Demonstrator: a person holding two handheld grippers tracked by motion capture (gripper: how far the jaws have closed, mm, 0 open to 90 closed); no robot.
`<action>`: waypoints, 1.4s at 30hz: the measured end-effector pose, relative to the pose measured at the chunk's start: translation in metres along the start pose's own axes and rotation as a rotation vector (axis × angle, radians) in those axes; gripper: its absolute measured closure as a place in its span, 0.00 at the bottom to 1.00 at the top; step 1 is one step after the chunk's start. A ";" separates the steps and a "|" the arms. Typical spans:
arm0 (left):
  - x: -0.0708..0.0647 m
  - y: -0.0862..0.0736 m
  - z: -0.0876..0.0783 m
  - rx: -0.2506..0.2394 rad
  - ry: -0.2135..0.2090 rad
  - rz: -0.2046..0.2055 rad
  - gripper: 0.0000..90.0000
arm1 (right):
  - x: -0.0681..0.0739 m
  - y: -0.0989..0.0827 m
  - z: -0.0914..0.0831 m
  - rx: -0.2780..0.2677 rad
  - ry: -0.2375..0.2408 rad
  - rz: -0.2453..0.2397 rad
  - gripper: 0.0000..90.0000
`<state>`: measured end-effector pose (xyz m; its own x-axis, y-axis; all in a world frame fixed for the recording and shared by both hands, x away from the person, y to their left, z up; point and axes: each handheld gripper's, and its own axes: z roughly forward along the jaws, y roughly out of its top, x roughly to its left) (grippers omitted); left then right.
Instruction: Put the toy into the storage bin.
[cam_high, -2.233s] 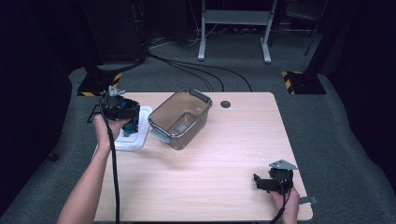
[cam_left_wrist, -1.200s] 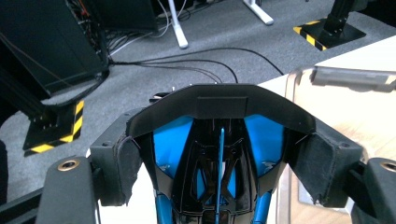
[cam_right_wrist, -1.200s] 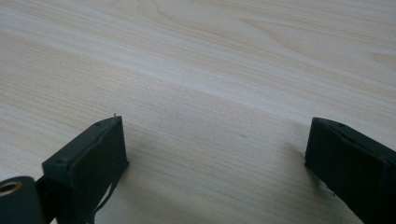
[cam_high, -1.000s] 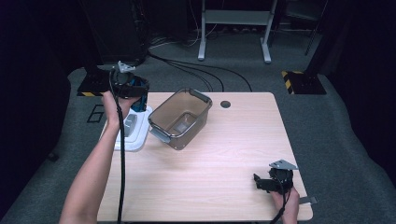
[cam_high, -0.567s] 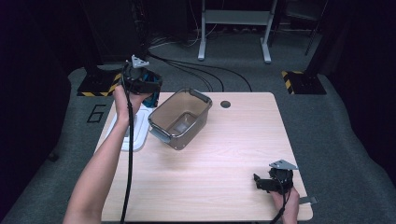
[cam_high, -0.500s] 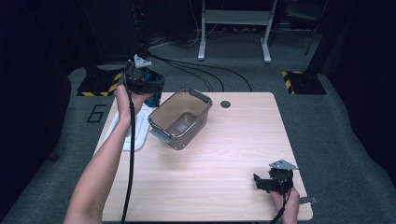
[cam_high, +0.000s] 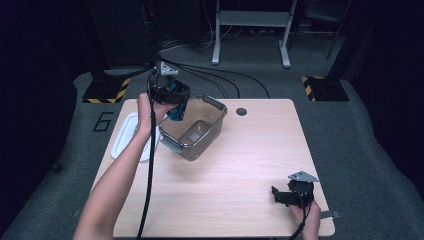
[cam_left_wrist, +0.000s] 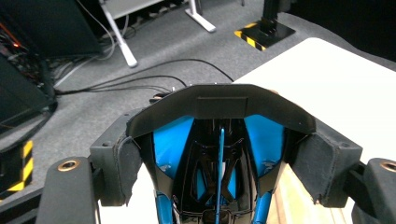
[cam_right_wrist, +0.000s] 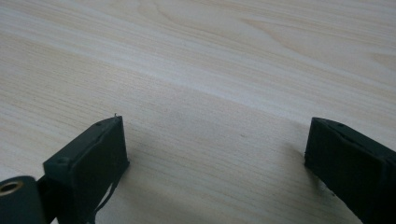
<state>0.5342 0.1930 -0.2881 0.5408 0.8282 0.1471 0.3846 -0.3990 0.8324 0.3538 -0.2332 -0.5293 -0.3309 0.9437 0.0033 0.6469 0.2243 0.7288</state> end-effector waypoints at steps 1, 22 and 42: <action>-0.002 -0.001 0.002 0.007 -0.006 0.003 0.28 | 0.000 0.000 0.000 0.000 0.000 -0.001 0.05; -0.022 -0.026 0.034 0.144 -0.084 0.031 0.28 | -0.001 0.000 0.000 0.004 0.002 -0.014 0.05; -0.015 -0.058 0.054 0.259 -0.134 -0.018 0.28 | -0.001 0.000 0.000 0.001 0.002 -0.018 0.05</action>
<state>0.5441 0.1825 -0.3670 0.6199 0.7832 0.0474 0.5637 -0.4865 0.6675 0.3539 -0.2344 -0.5294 -0.3433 0.9392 -0.0085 0.6413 0.2410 0.7284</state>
